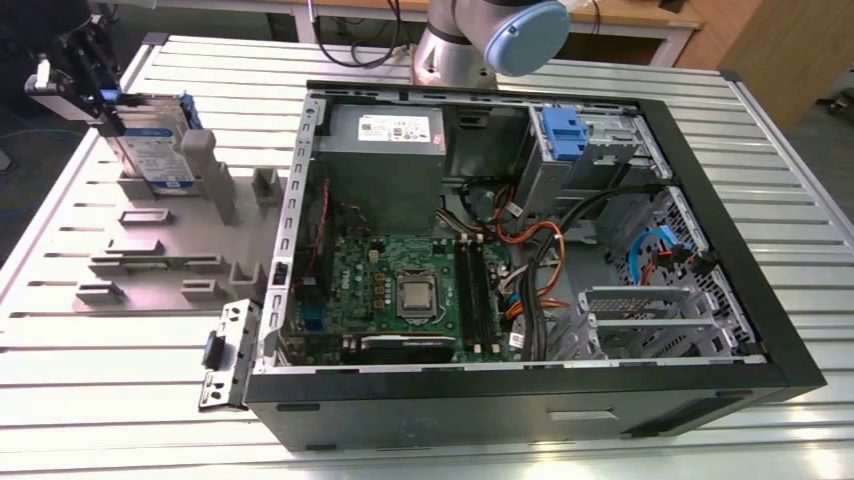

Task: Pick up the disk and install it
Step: 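Pick up the disk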

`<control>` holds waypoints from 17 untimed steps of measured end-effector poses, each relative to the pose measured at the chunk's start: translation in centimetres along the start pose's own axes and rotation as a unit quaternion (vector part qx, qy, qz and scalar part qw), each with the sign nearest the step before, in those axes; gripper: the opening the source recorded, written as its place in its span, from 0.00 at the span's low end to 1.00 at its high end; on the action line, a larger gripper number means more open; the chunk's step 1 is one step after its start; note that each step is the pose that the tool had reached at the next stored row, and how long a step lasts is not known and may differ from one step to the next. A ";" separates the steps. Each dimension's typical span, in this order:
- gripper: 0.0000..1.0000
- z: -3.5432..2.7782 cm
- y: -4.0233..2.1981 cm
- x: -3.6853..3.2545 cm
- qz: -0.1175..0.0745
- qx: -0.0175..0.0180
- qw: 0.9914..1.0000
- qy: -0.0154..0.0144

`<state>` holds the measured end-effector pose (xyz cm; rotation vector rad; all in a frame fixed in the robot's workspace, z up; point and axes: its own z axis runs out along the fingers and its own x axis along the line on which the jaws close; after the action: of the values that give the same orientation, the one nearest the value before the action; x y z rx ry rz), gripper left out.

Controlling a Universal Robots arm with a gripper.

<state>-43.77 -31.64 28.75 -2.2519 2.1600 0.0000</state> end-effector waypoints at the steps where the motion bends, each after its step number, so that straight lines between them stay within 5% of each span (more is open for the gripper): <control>1: 0.37 0.00 0.00 0.00 0.000 0.000 1.000 0.000; 17: 0.37 -0.03 0.00 0.00 0.000 0.000 1.000 0.000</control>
<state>-43.77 -31.64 28.78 -2.2516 2.1601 -0.0001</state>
